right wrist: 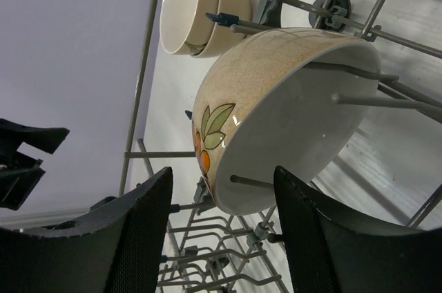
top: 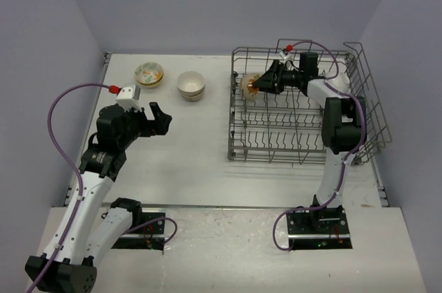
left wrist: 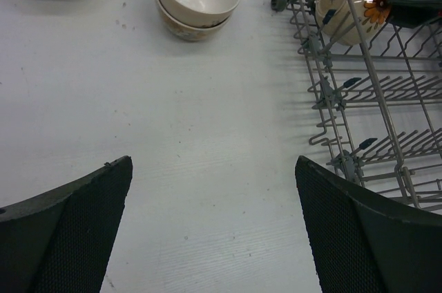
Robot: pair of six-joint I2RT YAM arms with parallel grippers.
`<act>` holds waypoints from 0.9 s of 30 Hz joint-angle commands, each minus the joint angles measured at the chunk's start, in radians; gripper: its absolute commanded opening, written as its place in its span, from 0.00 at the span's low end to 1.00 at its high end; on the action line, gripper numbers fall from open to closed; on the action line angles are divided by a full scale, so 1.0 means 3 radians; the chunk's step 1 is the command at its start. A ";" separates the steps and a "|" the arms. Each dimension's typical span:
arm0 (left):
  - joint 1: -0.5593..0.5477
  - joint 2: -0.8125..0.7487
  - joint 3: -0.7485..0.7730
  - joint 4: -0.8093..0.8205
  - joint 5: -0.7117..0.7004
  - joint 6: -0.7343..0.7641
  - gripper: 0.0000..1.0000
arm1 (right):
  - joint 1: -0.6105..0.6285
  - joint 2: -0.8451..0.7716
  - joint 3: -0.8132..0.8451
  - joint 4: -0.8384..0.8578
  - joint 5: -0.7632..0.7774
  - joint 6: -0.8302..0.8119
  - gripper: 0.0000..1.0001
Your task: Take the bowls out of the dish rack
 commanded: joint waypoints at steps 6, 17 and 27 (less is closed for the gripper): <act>-0.0004 -0.0006 -0.0001 0.0092 0.0130 0.0088 1.00 | 0.0021 0.0132 0.0317 0.0141 -0.0277 -0.0110 0.57; -0.0004 -0.0016 -0.0011 0.0097 0.0170 0.0093 1.00 | 0.0031 -0.0542 -0.0035 -0.0201 0.0821 -0.0504 0.61; -0.0004 -0.0022 -0.0011 0.0092 0.0170 0.0103 1.00 | 0.0046 -0.0195 0.0541 -0.0738 0.0782 -0.0617 0.61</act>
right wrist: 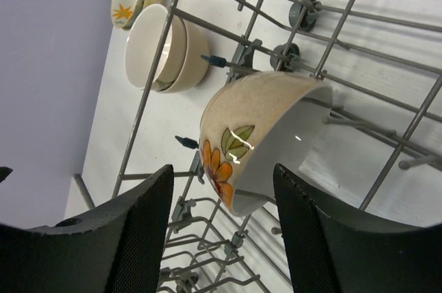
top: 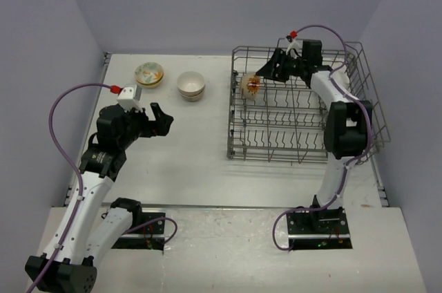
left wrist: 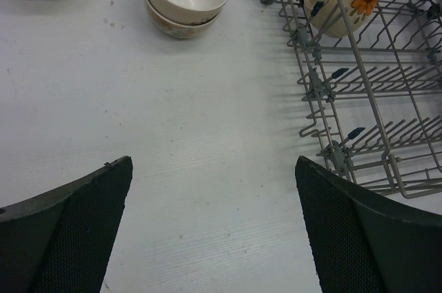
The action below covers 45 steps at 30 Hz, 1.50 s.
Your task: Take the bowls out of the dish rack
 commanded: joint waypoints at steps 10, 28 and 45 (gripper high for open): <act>-0.0004 -0.0004 0.0005 0.0070 0.0022 0.0107 1.00 | 0.0080 0.0435 0.0605 -0.0371 -0.0244 -0.0089 0.58; -0.0004 -0.0019 -0.0001 0.0070 0.0037 0.0112 1.00 | 0.0116 0.0767 0.0748 -0.0105 -0.0974 0.0161 0.38; -0.0004 -0.0004 0.0004 0.0075 0.0037 0.0112 1.00 | 0.0095 0.0604 0.0519 0.0437 -0.1419 0.0473 0.00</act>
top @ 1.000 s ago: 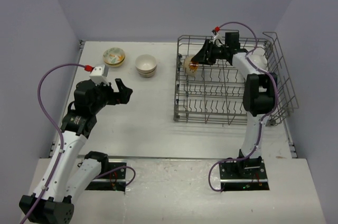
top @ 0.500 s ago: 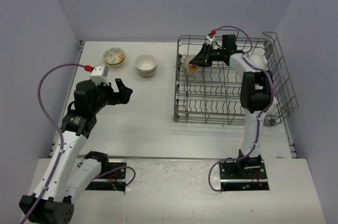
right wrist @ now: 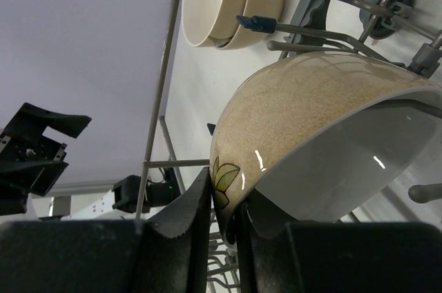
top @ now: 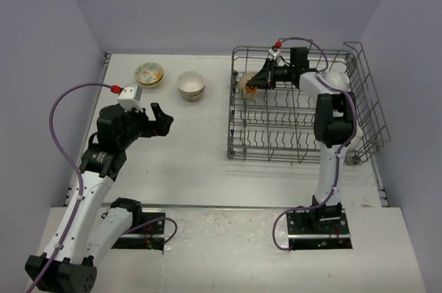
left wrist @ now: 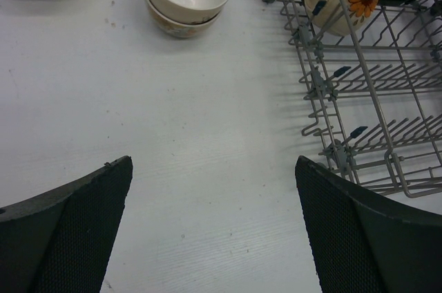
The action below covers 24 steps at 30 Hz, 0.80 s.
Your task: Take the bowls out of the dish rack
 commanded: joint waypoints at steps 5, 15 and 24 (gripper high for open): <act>-0.0004 -0.0019 0.0004 0.0076 0.0042 0.0078 1.00 | -0.0017 -0.0372 -0.0094 0.0599 -0.0433 0.0145 0.00; -0.0004 -0.0029 -0.0001 0.0076 0.0032 0.0073 1.00 | -0.0032 -0.0735 -0.0420 0.1461 -0.0790 0.0643 0.00; -0.0004 -0.0040 -0.0006 0.0082 0.0032 0.0068 1.00 | -0.0048 -0.0843 -0.0626 0.2077 -0.0884 0.0978 0.00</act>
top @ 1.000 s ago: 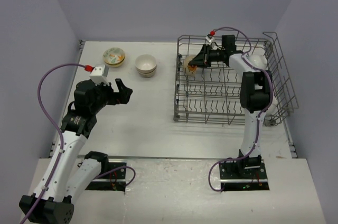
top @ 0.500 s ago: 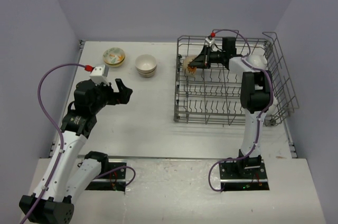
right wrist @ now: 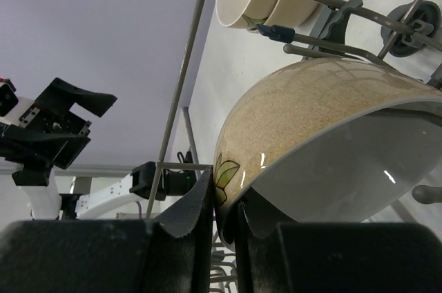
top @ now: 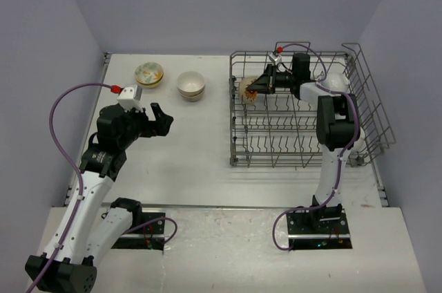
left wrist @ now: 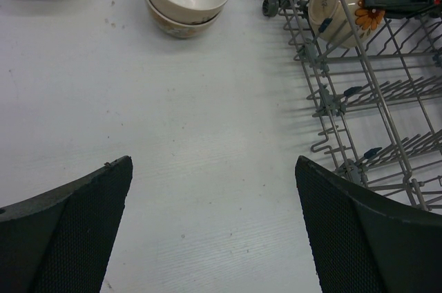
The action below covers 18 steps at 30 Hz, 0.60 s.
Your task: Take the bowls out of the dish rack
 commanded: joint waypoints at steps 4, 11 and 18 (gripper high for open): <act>-0.0004 -0.0038 -0.0001 0.0076 0.0031 0.0068 1.00 | -0.0045 -0.0668 0.0239 0.0297 -0.0339 -0.0046 0.00; -0.0004 -0.0023 -0.0006 0.0076 0.0031 0.0068 1.00 | -0.0091 -0.0699 0.0224 0.0611 -0.0369 0.0080 0.00; -0.0004 -0.0028 -0.0001 0.0071 0.0020 0.0068 1.00 | -0.0132 -0.0750 0.0209 0.1261 -0.0303 0.0791 0.00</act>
